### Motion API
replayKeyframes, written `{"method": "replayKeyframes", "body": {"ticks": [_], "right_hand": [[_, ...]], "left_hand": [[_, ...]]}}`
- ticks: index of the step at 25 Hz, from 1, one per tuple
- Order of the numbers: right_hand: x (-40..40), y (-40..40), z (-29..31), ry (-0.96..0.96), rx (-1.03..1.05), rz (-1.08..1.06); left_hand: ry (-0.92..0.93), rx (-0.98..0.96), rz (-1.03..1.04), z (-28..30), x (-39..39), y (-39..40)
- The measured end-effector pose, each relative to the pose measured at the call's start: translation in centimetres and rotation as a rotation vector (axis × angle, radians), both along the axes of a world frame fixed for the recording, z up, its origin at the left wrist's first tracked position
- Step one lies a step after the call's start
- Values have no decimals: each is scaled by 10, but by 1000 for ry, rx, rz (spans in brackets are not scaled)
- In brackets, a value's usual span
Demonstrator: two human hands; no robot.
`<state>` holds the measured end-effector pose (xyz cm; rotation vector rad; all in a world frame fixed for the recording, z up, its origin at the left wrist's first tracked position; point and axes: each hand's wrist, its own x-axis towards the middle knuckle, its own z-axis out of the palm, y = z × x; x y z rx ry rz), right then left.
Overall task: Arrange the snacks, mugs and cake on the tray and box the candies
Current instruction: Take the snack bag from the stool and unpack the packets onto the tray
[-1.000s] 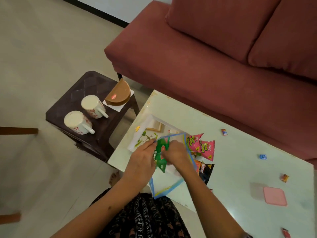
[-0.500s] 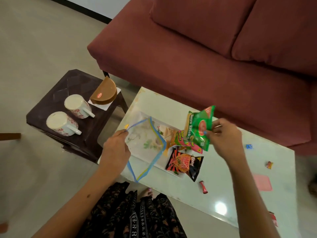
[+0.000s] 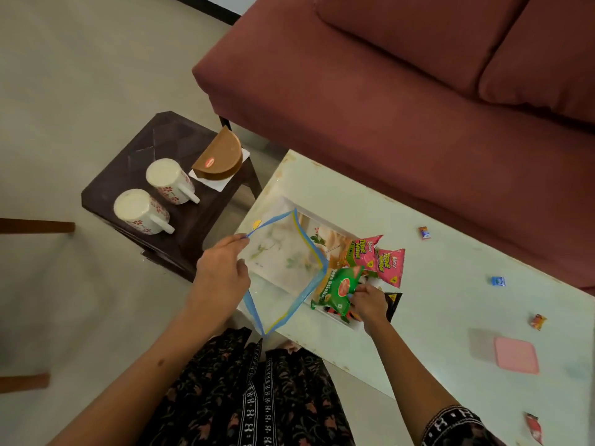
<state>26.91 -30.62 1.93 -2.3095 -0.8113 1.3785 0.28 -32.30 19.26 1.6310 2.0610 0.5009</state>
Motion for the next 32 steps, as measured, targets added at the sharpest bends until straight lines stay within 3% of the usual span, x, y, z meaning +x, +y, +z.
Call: {"method": "replayKeyframes", "body": {"ticks": [8,19,22,26,28,32], "right_hand": [[16,-10,-12,-156,-93,-94],[22,-24,10,-275,-27,-134],[11,-27,22,-124,75,-185],[-6,-27,44,462,-136,-218],[-12,-27,58,645,-248,-235],[-32,-23,89,907,-194,-350]], "left_hand": [[-36,39,-30,-1,6,-5],[-103,113,-118,-2,24,-10],[-184,147,-125,-1,28,-10],[-400,159,-138,2,32,-8],[-587,60,-101,0,35,-4],[-1127,-284,88,-11,48,-3]]}}
